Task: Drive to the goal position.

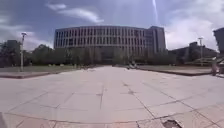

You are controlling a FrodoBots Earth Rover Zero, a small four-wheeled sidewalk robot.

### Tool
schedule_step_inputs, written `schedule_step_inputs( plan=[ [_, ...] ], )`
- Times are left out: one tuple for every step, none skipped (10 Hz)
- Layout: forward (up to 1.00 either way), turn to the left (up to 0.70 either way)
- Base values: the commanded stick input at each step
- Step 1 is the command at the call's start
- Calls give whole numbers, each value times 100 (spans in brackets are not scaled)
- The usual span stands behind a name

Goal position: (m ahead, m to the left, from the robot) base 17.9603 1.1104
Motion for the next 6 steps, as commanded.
schedule_step_inputs(
  plan=[
    [70, 0],
    [70, 0],
    [70, 0],
    [70, 0],
    [70, 0],
    [70, 0]
  ],
)
